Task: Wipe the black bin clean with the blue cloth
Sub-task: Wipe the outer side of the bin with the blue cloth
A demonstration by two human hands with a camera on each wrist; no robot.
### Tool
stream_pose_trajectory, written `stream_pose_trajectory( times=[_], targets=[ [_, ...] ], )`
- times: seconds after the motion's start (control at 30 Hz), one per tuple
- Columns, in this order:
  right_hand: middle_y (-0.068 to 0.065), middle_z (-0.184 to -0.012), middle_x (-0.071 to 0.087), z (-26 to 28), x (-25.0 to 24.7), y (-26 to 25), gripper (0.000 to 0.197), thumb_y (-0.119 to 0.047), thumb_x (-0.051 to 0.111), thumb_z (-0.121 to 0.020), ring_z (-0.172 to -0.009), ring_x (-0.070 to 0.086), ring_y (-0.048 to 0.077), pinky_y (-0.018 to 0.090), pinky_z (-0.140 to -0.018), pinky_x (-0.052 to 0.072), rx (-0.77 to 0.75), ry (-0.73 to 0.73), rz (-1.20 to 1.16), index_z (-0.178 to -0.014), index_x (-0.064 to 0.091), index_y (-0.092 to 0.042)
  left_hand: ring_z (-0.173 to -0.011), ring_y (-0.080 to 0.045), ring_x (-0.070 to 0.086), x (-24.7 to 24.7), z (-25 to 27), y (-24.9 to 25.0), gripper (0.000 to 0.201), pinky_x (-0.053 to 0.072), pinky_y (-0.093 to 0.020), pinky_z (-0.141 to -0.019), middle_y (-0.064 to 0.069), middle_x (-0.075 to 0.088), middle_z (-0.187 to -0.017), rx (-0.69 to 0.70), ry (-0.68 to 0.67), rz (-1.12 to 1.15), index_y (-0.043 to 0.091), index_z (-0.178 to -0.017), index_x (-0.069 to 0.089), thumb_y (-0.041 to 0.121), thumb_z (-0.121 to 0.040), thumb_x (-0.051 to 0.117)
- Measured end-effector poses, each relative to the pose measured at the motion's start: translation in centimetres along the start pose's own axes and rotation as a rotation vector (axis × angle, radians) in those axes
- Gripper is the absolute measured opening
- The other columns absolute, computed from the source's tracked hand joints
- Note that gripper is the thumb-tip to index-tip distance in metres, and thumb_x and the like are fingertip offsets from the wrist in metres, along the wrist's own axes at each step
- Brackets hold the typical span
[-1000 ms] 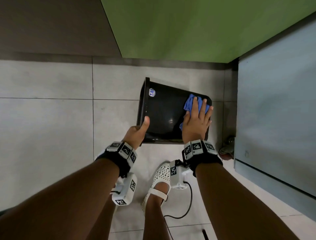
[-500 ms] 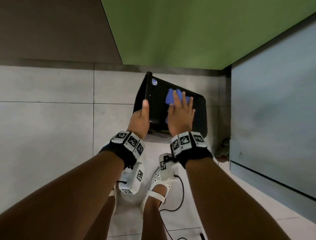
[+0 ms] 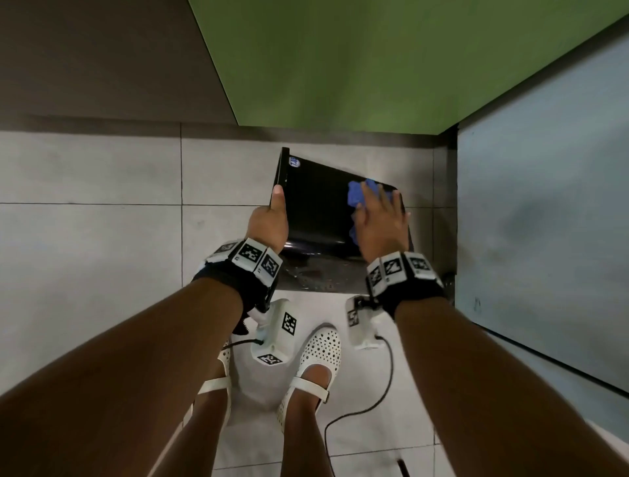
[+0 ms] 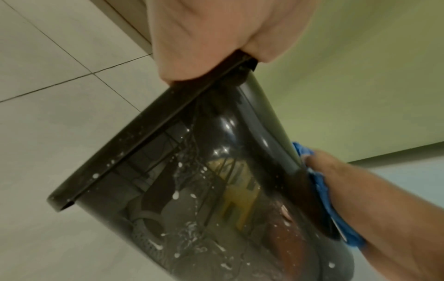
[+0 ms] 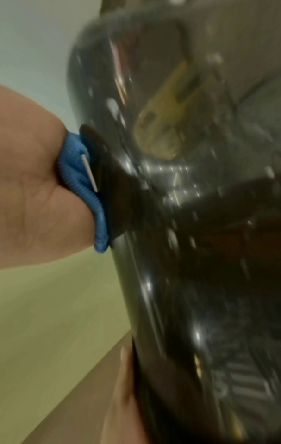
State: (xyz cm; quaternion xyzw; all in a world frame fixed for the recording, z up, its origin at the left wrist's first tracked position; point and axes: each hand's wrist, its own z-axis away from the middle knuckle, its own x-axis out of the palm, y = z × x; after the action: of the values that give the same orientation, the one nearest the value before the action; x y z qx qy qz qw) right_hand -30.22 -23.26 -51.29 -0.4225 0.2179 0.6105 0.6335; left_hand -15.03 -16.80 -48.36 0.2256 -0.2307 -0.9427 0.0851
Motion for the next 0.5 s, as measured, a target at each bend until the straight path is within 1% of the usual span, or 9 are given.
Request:
stream_pose_trajectory(
  times=[0.07, 0.1, 0.17, 0.23, 0.27, 0.3, 0.33, 0.43, 0.5],
  targets=[
    [0.003, -0.157, 0.014, -1.1, -0.6, 1.5, 0.048, -0.032, 0.025, -0.100, -0.145, 0.002, 0.029, 0.054, -0.116, 0.006, 0.082, -0.001, -0.020, -0.147, 0.016, -0.028, -0.099, -0.029, 0.052, 0.0, 0.0, 0.5, 0.069, 0.032, -0.028, -0.082, -0.021, 0.058, -0.117, -0.021, -0.007, -0.010, -0.005, -0.114, 0.057, 0.050, -0.098, 0.018],
    [0.003, -0.157, 0.014, -1.5, -0.8, 1.8, 0.047, -0.031, 0.026, -0.100, -0.145, 0.002, 0.030, 0.054, -0.116, 0.006, 0.128, 0.007, -0.041, -0.146, 0.017, -0.027, -0.099, -0.030, 0.052, 0.0, -0.1, 0.8, 0.070, 0.031, -0.027, -0.081, -0.021, 0.058, -0.118, -0.034, -0.014, -0.026, -0.005, -0.115, 0.057, 0.050, -0.098, 0.017],
    [0.004, -0.157, 0.012, -1.7, -1.1, 1.5, 0.047, -0.030, 0.027, -0.100, -0.145, -0.001, 0.031, 0.055, -0.116, 0.005, 0.242, 0.000, -0.076, -0.146, 0.018, -0.027, -0.110, -0.032, 0.053, 0.1, -0.4, 1.3, 0.071, 0.031, -0.028, -0.081, -0.021, 0.058, -0.122, -0.056, -0.034, -0.058, -0.006, -0.117, 0.056, 0.051, -0.098, 0.016],
    [0.005, -0.158, 0.009, -1.5, -1.3, 0.1, 0.048, -0.029, 0.027, -0.099, -0.145, -0.002, 0.032, 0.054, -0.116, 0.004, 0.315, -0.027, -0.084, -0.146, 0.016, -0.026, -0.117, -0.033, 0.051, 0.1, -0.5, 1.7, 0.069, 0.034, -0.029, -0.086, -0.022, 0.055, -0.126, -0.058, -0.038, -0.096, -0.005, -0.123, 0.052, 0.048, -0.099, 0.016],
    [0.005, -0.158, 0.008, -1.2, -1.3, -1.0, 0.049, -0.029, 0.027, -0.099, -0.145, -0.002, 0.032, 0.053, -0.116, 0.004, 0.297, -0.038, -0.073, -0.146, 0.015, -0.027, -0.120, -0.033, 0.050, 0.1, -0.6, 1.8, 0.065, 0.036, -0.031, -0.091, -0.023, 0.053, -0.129, -0.054, -0.042, -0.116, -0.003, -0.128, 0.049, 0.046, -0.100, 0.016],
    [0.005, -0.158, 0.008, -0.7, -1.0, -2.3, 0.049, -0.030, 0.027, -0.099, -0.145, -0.001, 0.032, 0.052, -0.117, 0.005, 0.236, -0.042, -0.057, -0.146, 0.015, -0.028, -0.123, -0.034, 0.049, 0.0, -0.7, 2.0, 0.063, 0.037, -0.033, -0.096, -0.025, 0.052, -0.132, -0.049, -0.043, -0.126, -0.002, -0.132, 0.046, 0.043, -0.101, 0.015],
    [0.004, -0.158, 0.009, -0.1, -0.6, -3.7, 0.049, -0.030, 0.027, -0.099, -0.145, 0.000, 0.031, 0.052, -0.116, 0.006, 0.145, -0.032, -0.040, -0.146, 0.016, -0.028, -0.124, -0.035, 0.048, 0.0, -0.8, 2.2, 0.063, 0.037, -0.034, -0.099, -0.026, 0.050, -0.133, -0.043, -0.039, -0.130, -0.003, -0.133, 0.045, 0.042, -0.101, 0.014],
    [0.003, -0.157, 0.015, 2.1, 1.0, -7.3, 0.047, -0.033, 0.028, -0.099, -0.145, 0.004, 0.028, 0.050, -0.117, 0.009, -0.120, 0.031, -0.023, -0.145, 0.020, -0.029, -0.126, -0.035, 0.046, 0.1, -1.0, 3.1, 0.062, 0.035, -0.034, -0.102, -0.027, 0.049, -0.135, -0.053, -0.025, -0.138, -0.005, -0.131, 0.046, 0.041, -0.102, 0.015],
    [0.003, -0.156, 0.017, 3.0, 1.6, -8.1, 0.047, -0.034, 0.030, -0.099, -0.145, 0.004, 0.027, 0.050, -0.117, 0.007, -0.209, 0.042, -0.037, -0.145, 0.021, -0.028, -0.128, -0.034, 0.045, 0.1, -1.1, 3.4, 0.064, 0.032, -0.032, -0.104, -0.027, 0.049, -0.135, -0.072, -0.019, -0.129, -0.007, -0.128, 0.049, 0.041, -0.101, 0.017]
  ],
)
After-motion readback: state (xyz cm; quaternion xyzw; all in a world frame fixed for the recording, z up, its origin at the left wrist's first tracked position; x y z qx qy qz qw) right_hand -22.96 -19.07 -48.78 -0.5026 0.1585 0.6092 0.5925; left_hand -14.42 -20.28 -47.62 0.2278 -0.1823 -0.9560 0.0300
